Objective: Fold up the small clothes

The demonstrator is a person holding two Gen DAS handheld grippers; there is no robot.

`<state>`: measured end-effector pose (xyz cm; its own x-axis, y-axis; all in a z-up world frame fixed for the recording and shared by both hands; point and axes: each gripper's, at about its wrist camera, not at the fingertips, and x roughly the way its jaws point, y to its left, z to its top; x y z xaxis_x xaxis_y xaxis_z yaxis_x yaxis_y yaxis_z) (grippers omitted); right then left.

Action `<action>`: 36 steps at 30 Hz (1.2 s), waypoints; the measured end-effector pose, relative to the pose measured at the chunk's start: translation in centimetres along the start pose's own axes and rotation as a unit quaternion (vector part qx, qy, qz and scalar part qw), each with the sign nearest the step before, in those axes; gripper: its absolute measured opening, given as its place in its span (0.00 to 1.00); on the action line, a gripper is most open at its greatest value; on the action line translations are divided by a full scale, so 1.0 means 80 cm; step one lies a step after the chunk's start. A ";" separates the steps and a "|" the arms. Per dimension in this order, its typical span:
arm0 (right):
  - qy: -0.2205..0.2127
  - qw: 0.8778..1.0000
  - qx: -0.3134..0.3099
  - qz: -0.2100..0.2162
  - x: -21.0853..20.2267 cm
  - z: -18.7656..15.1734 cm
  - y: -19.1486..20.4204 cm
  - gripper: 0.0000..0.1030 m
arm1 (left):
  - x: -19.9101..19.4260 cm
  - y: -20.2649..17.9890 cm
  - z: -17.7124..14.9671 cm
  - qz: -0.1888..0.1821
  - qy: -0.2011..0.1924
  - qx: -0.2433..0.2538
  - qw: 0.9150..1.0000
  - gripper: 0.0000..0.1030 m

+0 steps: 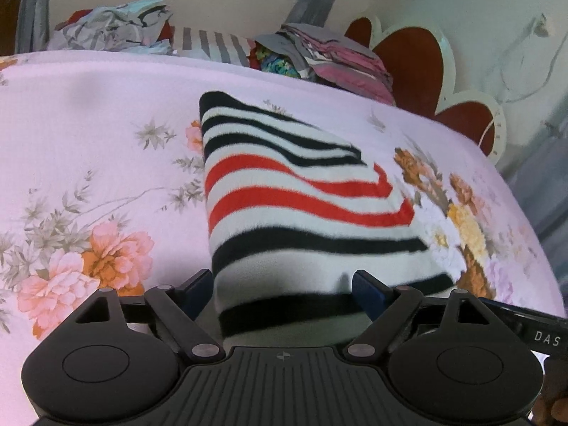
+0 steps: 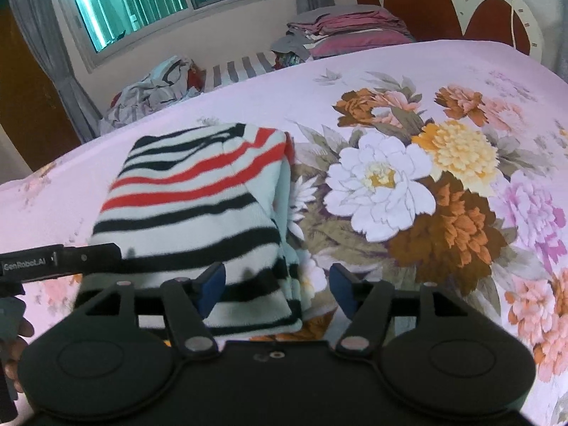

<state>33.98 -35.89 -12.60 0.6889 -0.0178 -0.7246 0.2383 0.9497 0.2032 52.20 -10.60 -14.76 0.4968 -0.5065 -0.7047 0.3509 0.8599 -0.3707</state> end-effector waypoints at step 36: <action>0.056 0.983 0.034 0.173 0.154 0.066 -0.027 0.57 | 0.079 0.003 0.024 -0.006 0.014 -0.044 0.999 0.72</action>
<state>45.58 -39.79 -18.46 0.6574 0.3406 -0.6722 0.0513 0.8698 0.4908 57.00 -13.71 -18.14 0.4697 -0.5167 -0.7158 0.2851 0.8562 -0.4309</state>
